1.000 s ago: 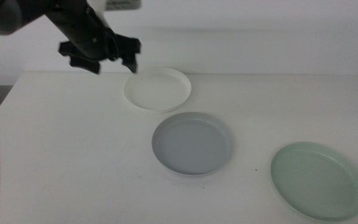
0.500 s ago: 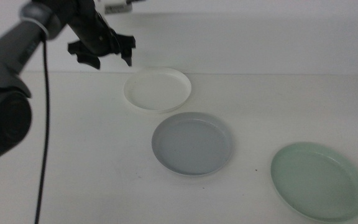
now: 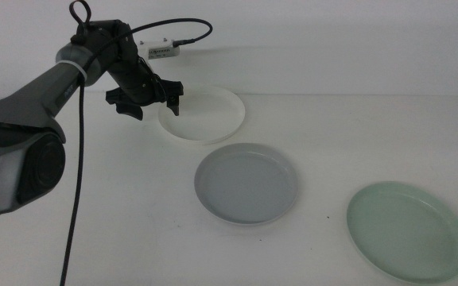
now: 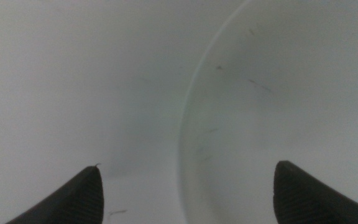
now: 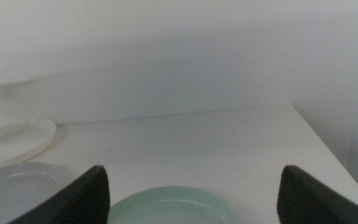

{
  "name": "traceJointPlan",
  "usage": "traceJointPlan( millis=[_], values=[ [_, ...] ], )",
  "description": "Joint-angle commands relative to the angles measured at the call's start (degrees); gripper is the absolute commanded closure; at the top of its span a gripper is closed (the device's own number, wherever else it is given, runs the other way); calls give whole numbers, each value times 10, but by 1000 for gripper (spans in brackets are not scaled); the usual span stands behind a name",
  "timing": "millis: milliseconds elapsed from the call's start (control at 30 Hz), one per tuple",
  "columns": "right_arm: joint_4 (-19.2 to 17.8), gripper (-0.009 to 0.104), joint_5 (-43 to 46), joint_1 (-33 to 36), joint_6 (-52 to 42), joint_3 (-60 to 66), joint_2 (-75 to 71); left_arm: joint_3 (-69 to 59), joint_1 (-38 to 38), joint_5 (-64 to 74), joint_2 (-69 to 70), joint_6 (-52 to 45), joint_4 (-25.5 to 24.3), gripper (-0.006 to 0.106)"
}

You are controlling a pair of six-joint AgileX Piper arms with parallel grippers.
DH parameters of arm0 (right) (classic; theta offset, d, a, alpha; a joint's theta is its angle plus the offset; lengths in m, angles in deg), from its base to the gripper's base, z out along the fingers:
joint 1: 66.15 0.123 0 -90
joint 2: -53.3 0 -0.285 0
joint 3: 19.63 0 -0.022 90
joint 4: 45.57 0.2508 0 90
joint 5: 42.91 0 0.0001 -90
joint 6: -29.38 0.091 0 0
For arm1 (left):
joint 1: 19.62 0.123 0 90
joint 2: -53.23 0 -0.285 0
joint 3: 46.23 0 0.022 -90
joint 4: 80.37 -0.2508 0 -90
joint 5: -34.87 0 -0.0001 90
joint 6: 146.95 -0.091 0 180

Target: Stack the three bowls on top of each other.

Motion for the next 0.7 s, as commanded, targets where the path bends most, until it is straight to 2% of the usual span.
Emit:
traceJointPlan(
  millis=[0,133,233,300,500,667],
  values=[
    [-3,2,6,-3,-3,2,-3,7,1,-10,-6,-3,17,7],
    [-3,2,6,-3,-3,2,-3,7,1,-13,-17,-5,32,9],
    [-3,2,6,-3,-3,2,-3,7,1,-14,-22,-6,33,20],
    [-3,2,6,-3,-3,2,-3,7,2,-16,-22,-5,37,34],
    [-3,2,6,-3,-3,2,-3,8,17,-31,-20,18,79,103],
    [-3,2,6,-3,-3,2,-3,8,40,-24,3,-11,138,102]
  ],
)
